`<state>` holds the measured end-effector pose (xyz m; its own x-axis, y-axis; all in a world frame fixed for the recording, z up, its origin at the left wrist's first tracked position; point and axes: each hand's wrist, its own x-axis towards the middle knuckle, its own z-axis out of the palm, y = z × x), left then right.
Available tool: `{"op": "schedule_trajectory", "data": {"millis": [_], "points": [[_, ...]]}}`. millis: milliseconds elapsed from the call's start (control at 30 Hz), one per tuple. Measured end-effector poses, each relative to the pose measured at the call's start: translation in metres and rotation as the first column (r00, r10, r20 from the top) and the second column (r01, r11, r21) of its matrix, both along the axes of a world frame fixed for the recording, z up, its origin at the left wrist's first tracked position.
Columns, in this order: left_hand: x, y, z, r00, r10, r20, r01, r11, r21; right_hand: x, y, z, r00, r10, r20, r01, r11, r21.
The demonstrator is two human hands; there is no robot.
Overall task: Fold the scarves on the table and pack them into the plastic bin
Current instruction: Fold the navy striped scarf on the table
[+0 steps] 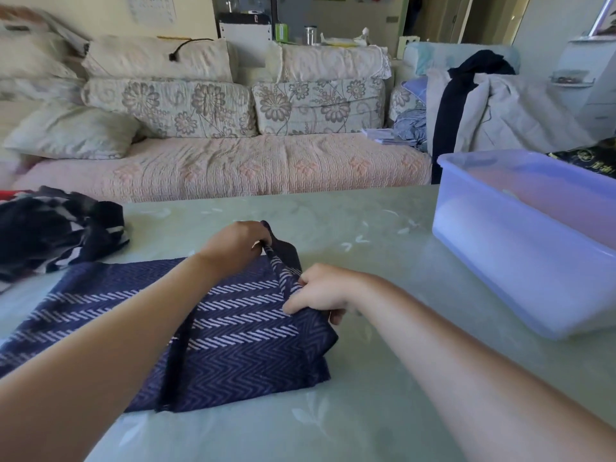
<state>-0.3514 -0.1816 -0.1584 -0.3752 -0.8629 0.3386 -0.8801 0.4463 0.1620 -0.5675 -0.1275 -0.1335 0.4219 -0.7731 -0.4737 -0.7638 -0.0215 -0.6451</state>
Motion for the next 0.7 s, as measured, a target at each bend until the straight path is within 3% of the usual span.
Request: {"op": "schedule_trajectory", "data": {"millis": [167, 300, 400, 467, 500, 567, 633, 700], "points": [[0.062, 0.020, -0.008, 0.992, 0.127, -0.027, -0.125, 0.991, 0.046, 0.071, 0.022, -0.010, 0.992, -0.041, 0.120, 0.038, 0.999, 0.027], [0.095, 0.026, -0.029, 0.980, 0.186, -0.076, -0.176, 0.976, 0.127, 0.114, 0.039, -0.025, 0.994, -0.048, 0.093, 0.048, 0.999, 0.004], [0.106, 0.026, -0.045, 0.982, 0.186, -0.007, -0.177, 0.947, 0.268, 0.128, 0.051, -0.026, 0.995, 0.007, 0.101, -0.023, 0.987, 0.159], [0.110, 0.027, -0.048, 0.972, 0.234, 0.022, -0.231, 0.930, 0.286, 0.130, 0.050, -0.023, 0.990, -0.012, 0.139, -0.015, 0.980, 0.198], [0.109, 0.028, -0.046, 0.966, 0.253, 0.053, -0.258, 0.937, 0.236, 0.130, 0.047, -0.023, 0.986, -0.034, 0.166, 0.011, 0.991, 0.136], [0.105, 0.032, -0.043, 0.960, 0.272, 0.071, -0.279, 0.954, 0.109, 0.125, 0.038, -0.024, 0.991, -0.021, 0.132, 0.041, 0.988, -0.150], [0.095, 0.039, -0.040, 0.961, 0.275, 0.032, -0.277, 0.958, 0.069, 0.117, 0.030, -0.030, 0.995, 0.054, -0.089, -0.091, 0.871, -0.482], [0.087, 0.047, -0.042, 0.953, 0.285, 0.100, -0.297, 0.946, 0.134, 0.108, 0.023, -0.045, 0.933, 0.145, -0.329, -0.330, 0.711, -0.621]]}}
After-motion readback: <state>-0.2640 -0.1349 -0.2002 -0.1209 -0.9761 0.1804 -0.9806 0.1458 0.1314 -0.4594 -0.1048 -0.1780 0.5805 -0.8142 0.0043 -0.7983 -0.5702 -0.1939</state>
